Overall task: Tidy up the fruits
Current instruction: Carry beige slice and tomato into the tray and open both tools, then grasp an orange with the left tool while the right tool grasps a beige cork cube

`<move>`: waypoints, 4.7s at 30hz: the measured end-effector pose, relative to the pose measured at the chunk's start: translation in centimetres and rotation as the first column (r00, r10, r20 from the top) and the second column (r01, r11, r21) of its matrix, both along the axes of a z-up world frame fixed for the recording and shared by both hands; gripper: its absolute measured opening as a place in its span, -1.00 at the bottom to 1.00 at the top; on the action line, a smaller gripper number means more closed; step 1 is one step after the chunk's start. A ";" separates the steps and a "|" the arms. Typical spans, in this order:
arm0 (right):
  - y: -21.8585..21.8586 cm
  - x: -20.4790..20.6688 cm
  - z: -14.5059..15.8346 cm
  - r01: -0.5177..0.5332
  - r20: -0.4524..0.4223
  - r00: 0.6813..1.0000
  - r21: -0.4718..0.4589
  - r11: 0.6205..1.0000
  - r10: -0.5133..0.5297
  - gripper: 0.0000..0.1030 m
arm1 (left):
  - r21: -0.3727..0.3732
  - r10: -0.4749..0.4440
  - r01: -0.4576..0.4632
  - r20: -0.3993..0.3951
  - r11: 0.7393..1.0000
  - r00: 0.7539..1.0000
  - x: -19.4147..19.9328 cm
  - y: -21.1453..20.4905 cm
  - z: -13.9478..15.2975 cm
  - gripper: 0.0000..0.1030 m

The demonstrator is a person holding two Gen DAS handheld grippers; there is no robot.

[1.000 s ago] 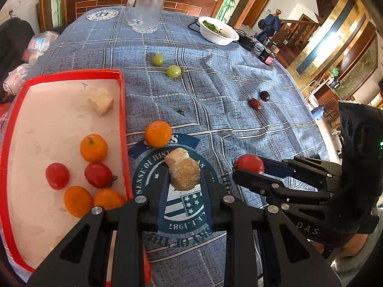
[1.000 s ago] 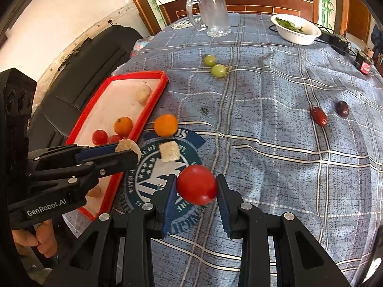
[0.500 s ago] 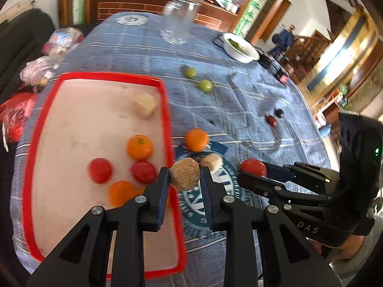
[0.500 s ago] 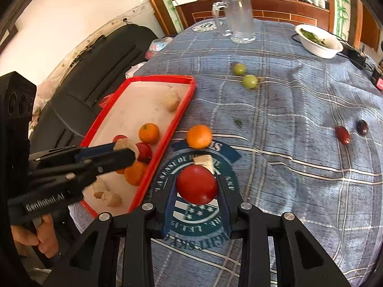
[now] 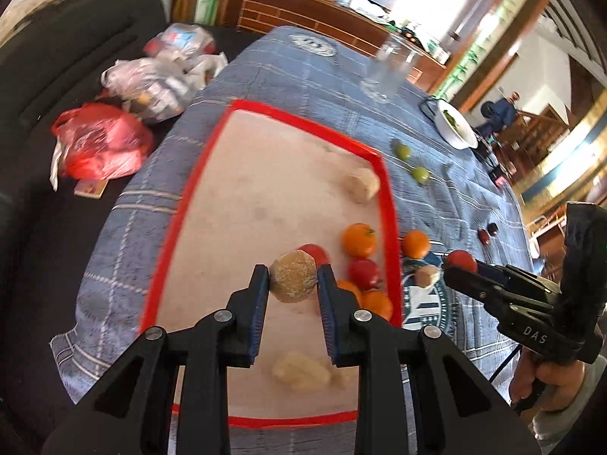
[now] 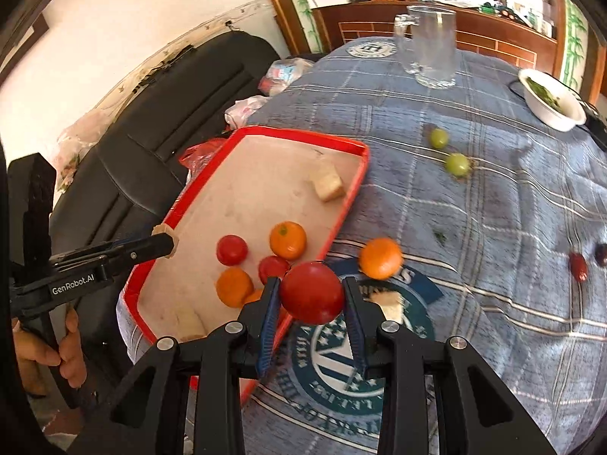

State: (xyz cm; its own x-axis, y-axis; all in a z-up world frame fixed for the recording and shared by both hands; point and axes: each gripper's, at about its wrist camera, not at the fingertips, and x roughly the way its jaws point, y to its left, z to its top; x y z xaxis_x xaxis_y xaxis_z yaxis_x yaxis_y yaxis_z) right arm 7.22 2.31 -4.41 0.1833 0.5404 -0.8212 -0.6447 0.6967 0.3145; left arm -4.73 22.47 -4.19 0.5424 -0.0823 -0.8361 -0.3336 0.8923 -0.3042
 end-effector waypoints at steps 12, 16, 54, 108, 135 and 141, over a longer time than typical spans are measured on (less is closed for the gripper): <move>4.7 2.3 -0.7 -0.024 -0.016 1.000 -0.025 0.999 0.024 -0.36 | -0.004 -0.069 0.069 -0.057 0.998 0.996 1.3 0.0 -2.4 -0.54; 6.6 3.3 -1.5 -0.025 -0.033 0.999 -0.047 0.999 0.024 -0.36 | -0.003 -0.098 0.098 -0.070 0.995 0.993 1.5 -0.1 -2.9 -0.54; 12.1 4.8 -5.4 -0.092 -0.079 0.994 -0.137 0.986 0.082 -0.22 | -0.022 -0.156 0.154 -0.100 0.988 0.983 2.3 -0.7 -4.9 -0.54; -4.6 2.8 -6.4 0.235 -0.160 0.960 0.003 0.972 -0.232 -0.23 | -0.013 -0.385 0.384 -0.036 0.923 0.922 8.0 -8.4 -0.5 0.11; -10.8 1.8 -5.3 0.313 -0.166 0.936 -0.012 0.950 -0.311 -0.50 | 0.180 -0.521 0.551 -0.188 0.815 0.833 15.2 -15.4 -4.9 -0.24; -10.9 1.5 -4.7 0.294 -0.148 0.945 -0.012 0.956 -0.293 -0.50 | 0.215 -0.511 0.540 -0.181 0.814 0.841 15.1 -15.3 -5.1 -0.42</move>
State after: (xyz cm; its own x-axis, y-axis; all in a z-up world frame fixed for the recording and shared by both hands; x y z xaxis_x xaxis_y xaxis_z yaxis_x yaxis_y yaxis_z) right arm 8.68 -8.56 -9.08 0.2134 0.4889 -0.8458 -0.3586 0.8445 0.3977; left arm 10.38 7.17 -9.26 0.3804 -0.1112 -0.9181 0.1904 0.9809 -0.0399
